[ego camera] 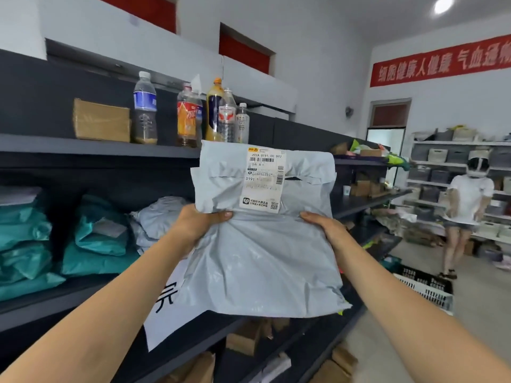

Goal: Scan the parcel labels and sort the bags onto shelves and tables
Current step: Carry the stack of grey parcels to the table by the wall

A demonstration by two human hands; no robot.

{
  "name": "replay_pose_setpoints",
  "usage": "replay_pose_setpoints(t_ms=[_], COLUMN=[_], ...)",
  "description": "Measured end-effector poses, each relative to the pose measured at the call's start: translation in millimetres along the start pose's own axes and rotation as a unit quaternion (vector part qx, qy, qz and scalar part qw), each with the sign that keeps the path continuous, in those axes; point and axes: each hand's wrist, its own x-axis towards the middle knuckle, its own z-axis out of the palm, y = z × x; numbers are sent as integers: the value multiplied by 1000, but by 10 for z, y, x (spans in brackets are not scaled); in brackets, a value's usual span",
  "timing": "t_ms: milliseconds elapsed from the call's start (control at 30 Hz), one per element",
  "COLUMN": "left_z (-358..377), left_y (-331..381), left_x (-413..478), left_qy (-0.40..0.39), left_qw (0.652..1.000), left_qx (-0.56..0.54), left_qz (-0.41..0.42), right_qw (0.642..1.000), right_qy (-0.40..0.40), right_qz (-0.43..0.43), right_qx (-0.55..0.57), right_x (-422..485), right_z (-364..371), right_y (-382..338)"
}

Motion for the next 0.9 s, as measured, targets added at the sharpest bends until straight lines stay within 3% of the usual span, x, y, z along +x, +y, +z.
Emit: replay_pose_setpoints(t_ms=[367,567,700,900], left_z=[697,878,741,335], left_y=[-850,-933,-922,-1142], left_x=[1701,2657,3114,3517], left_qy=[124,198,265,341], left_qw=[989,976,957,931], left_qx=[-20,-2,14,53], left_qz=[-72,-85,-114,-121], right_qw=[991,980,955,928], right_qy=[-89,-163,-273,-336], right_qz=[70,84,91,155], right_qx=[-67,-72,-79,-47], right_x=[2496,3883,4404,4965], right_z=[-308,-173,153,585], right_y=[515,513,431,849])
